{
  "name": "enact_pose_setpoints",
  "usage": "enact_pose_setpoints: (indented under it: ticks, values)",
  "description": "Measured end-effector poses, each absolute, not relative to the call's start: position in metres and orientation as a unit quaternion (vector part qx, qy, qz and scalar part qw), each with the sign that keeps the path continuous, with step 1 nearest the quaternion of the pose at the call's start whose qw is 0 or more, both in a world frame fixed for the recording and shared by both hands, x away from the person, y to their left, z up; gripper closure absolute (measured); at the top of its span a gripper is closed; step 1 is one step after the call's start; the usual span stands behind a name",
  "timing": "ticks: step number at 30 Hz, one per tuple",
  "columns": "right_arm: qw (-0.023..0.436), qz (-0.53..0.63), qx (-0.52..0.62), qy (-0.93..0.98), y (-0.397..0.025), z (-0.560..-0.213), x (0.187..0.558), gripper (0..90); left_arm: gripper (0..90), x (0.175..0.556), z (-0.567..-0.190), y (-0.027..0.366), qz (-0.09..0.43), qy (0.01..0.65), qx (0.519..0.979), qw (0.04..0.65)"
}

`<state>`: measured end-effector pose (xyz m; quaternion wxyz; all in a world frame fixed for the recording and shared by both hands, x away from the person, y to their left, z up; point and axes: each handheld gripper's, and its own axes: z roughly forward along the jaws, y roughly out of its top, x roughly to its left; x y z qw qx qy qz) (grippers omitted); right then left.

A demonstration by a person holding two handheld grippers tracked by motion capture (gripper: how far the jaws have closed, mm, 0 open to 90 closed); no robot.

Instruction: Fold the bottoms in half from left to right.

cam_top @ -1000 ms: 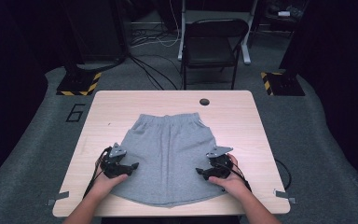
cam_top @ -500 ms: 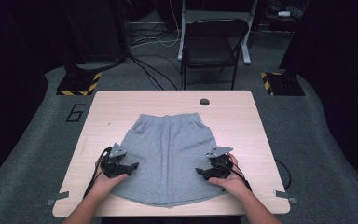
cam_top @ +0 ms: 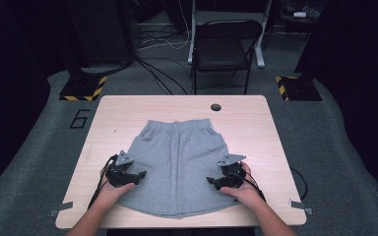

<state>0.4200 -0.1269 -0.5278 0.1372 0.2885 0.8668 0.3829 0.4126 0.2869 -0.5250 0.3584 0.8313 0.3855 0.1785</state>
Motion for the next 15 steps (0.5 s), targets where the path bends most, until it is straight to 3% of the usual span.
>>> enact_pose_setpoints:
  ticks: [15]
  values:
    - [0.138, 0.383, 0.287, 0.867, -0.1269, -0.5278, 0.4203, 17.3, 32.6, 0.4117, -0.5189, 0.2932, 0.168, 0.403, 0.823, 0.364]
